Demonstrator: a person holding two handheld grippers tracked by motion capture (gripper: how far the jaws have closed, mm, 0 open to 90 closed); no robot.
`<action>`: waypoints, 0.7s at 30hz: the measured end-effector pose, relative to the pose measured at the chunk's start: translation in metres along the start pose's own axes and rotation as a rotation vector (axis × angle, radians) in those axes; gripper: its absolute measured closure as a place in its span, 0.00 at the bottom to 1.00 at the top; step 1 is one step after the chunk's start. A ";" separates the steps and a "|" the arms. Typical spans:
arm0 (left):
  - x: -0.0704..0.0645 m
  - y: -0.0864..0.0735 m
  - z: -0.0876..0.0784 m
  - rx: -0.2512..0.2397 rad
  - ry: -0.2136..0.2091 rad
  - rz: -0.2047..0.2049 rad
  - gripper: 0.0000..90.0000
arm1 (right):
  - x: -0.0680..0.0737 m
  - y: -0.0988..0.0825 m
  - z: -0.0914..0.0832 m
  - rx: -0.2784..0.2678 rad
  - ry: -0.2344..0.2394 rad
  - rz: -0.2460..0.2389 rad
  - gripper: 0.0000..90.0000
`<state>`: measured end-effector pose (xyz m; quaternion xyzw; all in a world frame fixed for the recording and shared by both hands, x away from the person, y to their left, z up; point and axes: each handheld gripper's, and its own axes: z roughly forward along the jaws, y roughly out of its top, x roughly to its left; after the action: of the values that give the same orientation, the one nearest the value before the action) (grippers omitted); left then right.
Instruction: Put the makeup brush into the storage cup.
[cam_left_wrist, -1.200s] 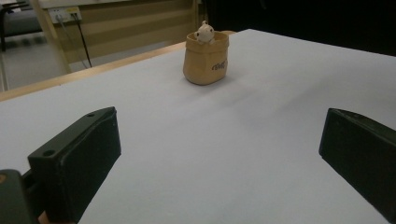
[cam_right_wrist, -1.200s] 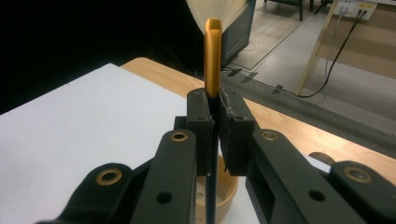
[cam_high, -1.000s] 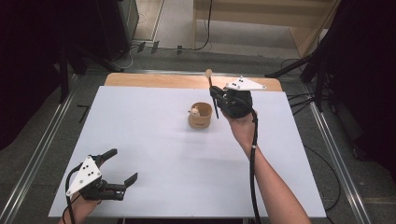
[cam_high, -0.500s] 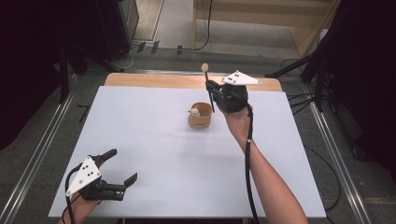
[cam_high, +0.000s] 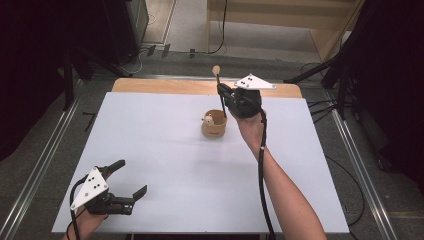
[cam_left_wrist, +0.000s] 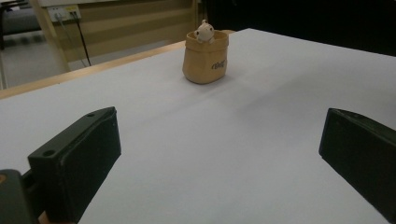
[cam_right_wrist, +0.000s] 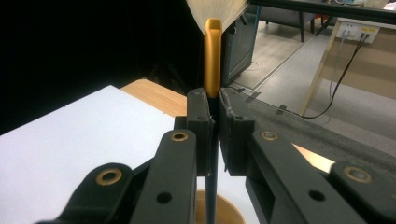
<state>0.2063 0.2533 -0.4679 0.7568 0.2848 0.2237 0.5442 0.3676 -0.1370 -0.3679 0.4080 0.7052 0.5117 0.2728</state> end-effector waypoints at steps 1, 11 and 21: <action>0.000 0.000 0.000 0.000 0.000 0.000 0.00 | 0.000 0.000 0.000 0.000 0.000 0.000 0.94; 0.000 0.000 0.000 -0.003 0.000 -0.003 0.00 | 0.001 0.000 0.010 -0.018 0.003 -0.014 0.94; 0.001 0.000 -0.001 0.001 0.000 -0.001 0.00 | -0.002 -0.001 0.018 -0.021 -0.008 -0.019 0.94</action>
<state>0.2061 0.2543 -0.4681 0.7569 0.2850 0.2234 0.5440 0.3825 -0.1304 -0.3750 0.4004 0.7024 0.5149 0.2849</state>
